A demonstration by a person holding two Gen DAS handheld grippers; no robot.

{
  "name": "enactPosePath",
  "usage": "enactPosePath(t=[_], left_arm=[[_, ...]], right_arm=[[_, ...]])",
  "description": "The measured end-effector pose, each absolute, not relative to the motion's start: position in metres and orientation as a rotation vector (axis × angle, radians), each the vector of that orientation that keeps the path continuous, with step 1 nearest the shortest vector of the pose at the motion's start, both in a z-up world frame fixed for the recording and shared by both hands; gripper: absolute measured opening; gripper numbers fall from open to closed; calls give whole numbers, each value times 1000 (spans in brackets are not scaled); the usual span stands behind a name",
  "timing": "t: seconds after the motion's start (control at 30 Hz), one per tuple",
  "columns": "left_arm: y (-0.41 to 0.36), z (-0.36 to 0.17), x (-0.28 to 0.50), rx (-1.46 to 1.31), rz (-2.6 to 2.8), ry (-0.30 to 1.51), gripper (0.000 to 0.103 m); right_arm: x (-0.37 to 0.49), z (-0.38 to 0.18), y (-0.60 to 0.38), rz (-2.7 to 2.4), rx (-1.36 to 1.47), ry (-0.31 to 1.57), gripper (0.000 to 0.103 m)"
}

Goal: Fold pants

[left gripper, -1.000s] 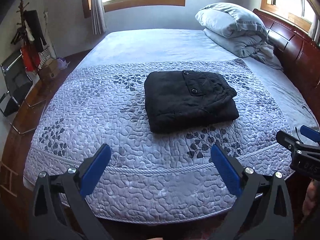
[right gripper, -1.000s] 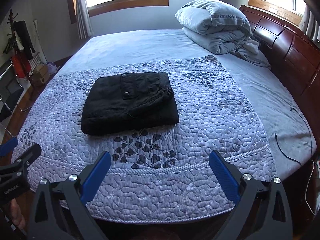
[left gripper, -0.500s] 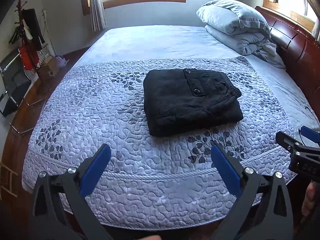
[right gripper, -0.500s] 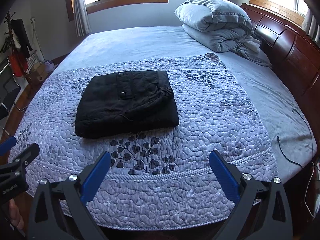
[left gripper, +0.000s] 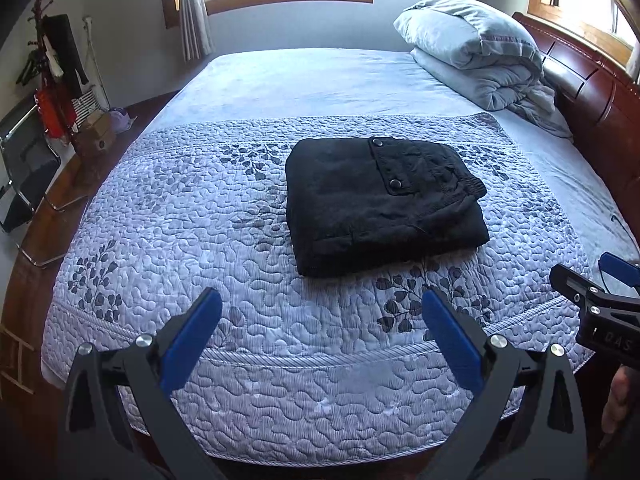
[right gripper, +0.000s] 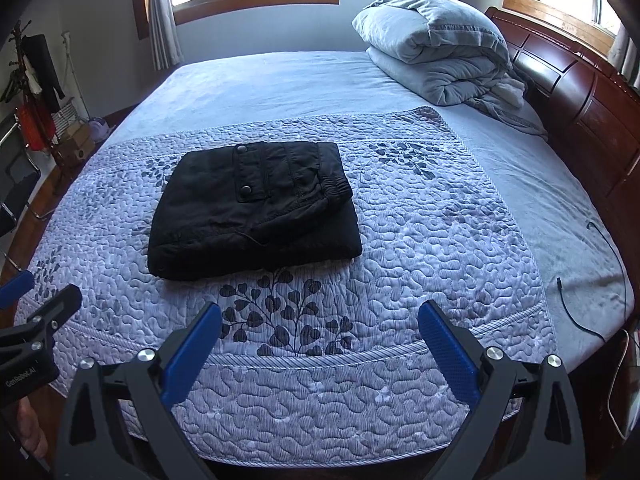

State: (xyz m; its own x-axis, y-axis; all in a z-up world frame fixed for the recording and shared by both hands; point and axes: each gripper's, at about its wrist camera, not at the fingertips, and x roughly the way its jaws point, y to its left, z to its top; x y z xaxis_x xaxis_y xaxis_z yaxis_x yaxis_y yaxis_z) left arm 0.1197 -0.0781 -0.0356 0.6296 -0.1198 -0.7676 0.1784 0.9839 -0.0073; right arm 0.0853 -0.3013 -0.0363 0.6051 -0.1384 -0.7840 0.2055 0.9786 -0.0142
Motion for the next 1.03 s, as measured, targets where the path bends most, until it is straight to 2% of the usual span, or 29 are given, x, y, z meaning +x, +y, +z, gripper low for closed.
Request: enactPosePath(t=[1.03], left_arm=[[-81,-29,114,84,-180,847,100]], right_arm=[[86,-41,-304,-211,77,920,99]])
